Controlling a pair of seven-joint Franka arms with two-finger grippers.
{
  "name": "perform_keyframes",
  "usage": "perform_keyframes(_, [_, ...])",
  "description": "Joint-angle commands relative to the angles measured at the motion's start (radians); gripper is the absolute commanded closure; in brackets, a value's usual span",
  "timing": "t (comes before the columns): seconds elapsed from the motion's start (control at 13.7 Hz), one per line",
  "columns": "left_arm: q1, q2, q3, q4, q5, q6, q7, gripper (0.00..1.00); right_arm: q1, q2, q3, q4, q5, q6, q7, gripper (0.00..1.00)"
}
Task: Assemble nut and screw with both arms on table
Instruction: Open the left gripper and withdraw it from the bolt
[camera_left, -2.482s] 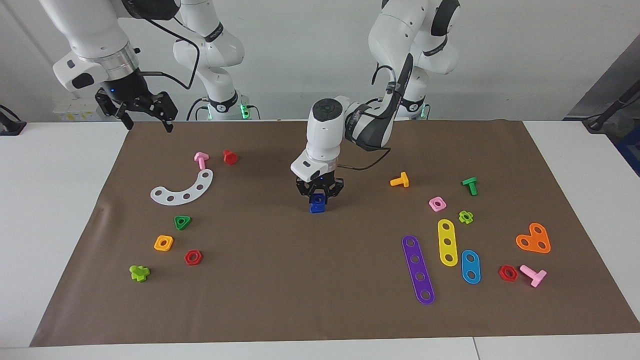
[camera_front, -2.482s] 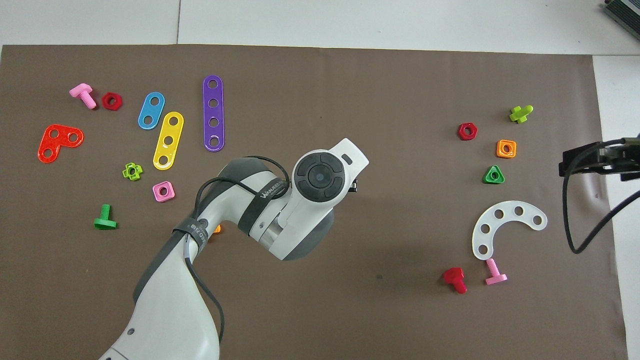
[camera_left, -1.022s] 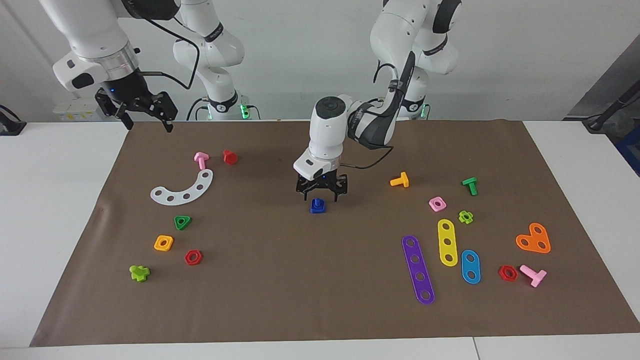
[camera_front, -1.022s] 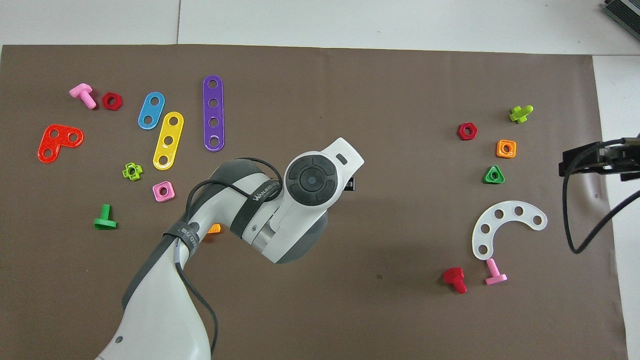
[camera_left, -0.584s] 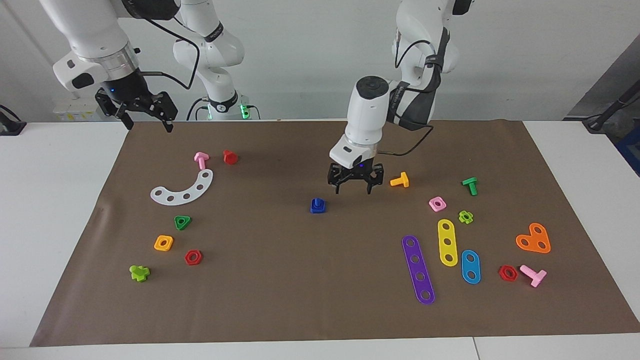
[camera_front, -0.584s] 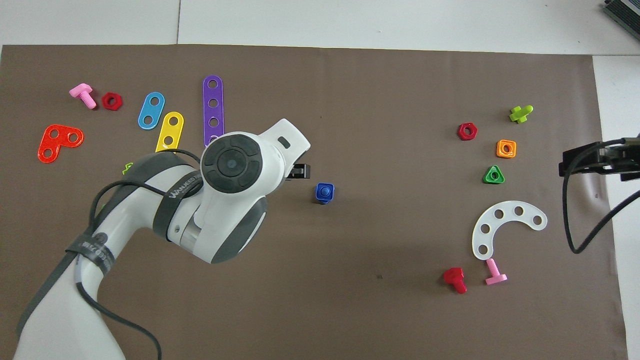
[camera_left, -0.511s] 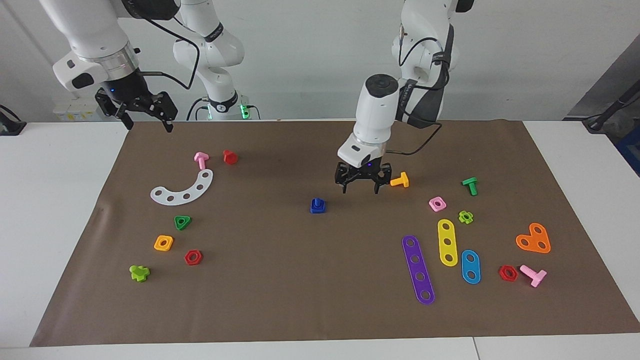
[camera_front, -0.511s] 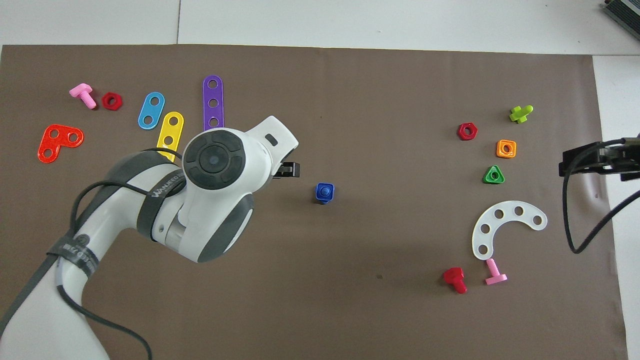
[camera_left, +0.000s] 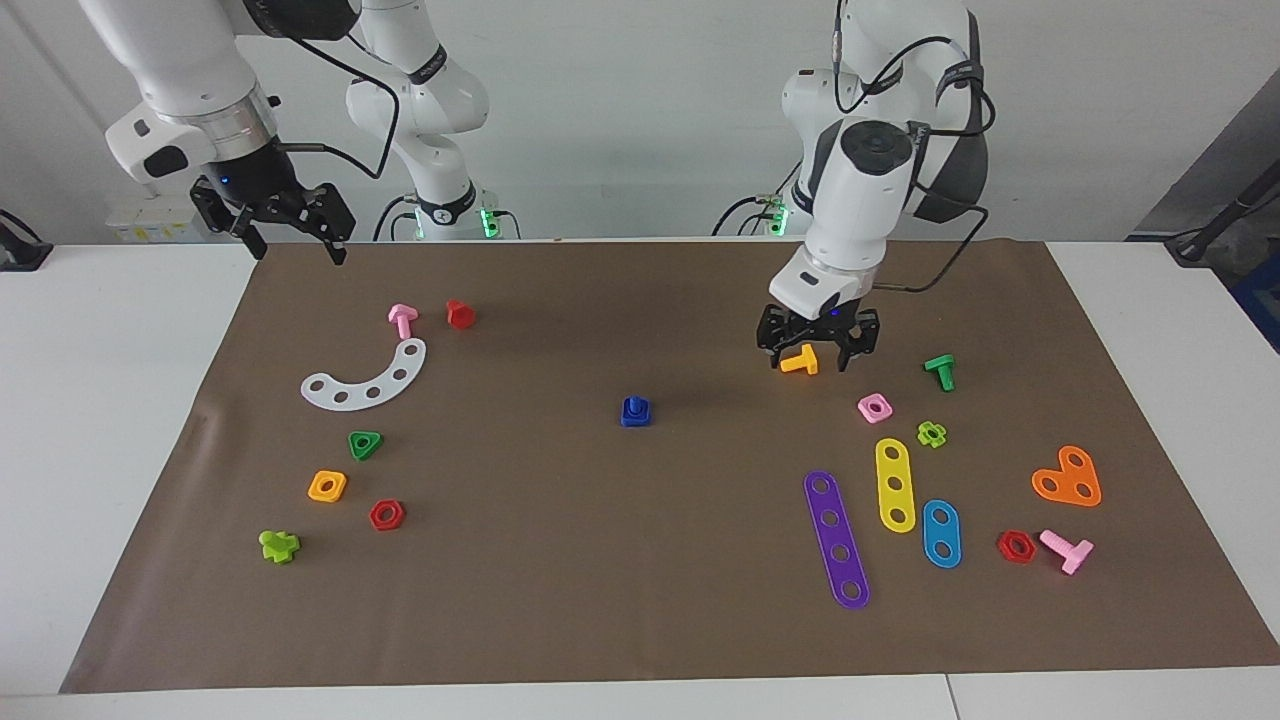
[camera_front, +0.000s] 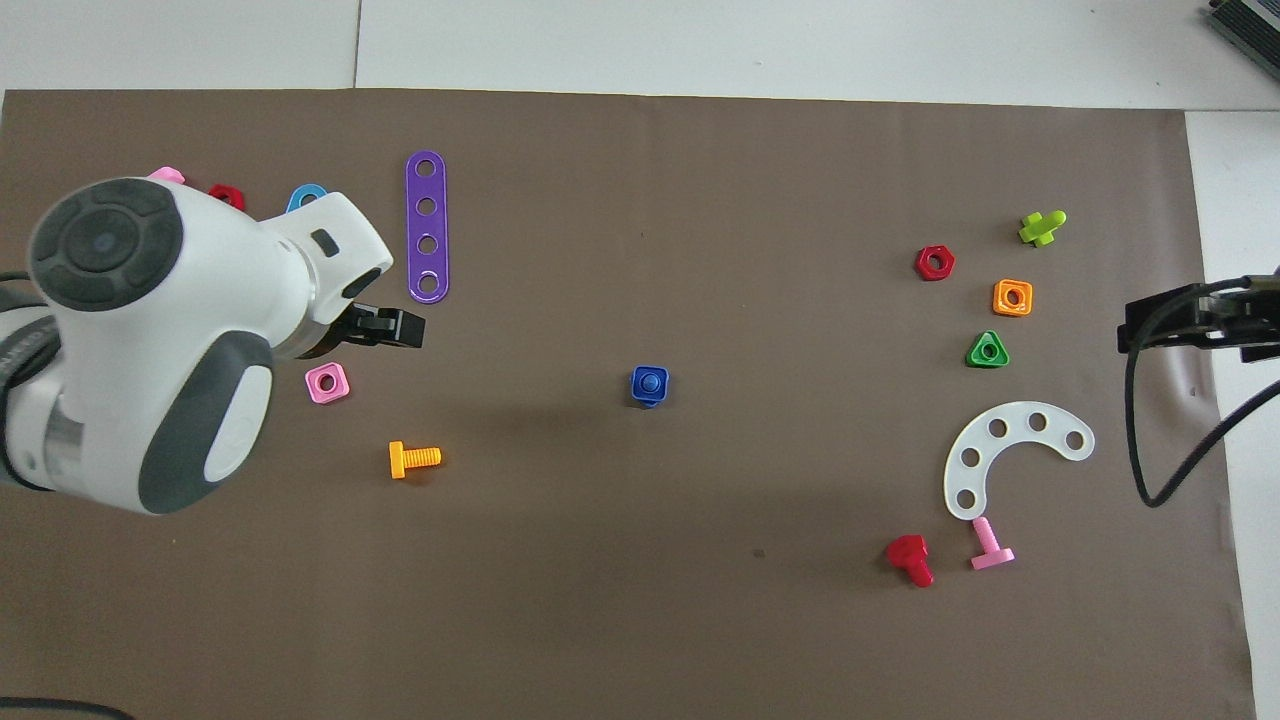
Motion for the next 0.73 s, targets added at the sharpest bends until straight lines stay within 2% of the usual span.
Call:
perform_keyframes(0.0, [0.093, -0.097, -0.008, -0.008, -0.028, -0.098, 0.108, 0.0, -0.006, -0.014, 0.003, -0.005, -0.002, -0.006, -0.024, 0.0])
perform_keyframes(0.22, [0.168, -0.076, -0.006, 0.147, -0.062, -0.259, 0.188, 0.0, -0.006, -0.018, 0.003, -0.006, -0.002, -0.006, -0.025, 0.0])
perform_keyframes(0.51, [0.234, -0.02, -0.006, 0.322, -0.079, -0.385, 0.195, 0.0, -0.007, -0.017, 0.003, -0.006, -0.002, 0.0, -0.041, 0.0])
perform_keyframes(0.66, [0.236, -0.006, -0.006, 0.368, -0.079, -0.436, 0.195, 0.0, -0.006, -0.017, 0.003, -0.008, -0.002, 0.006, -0.068, 0.0])
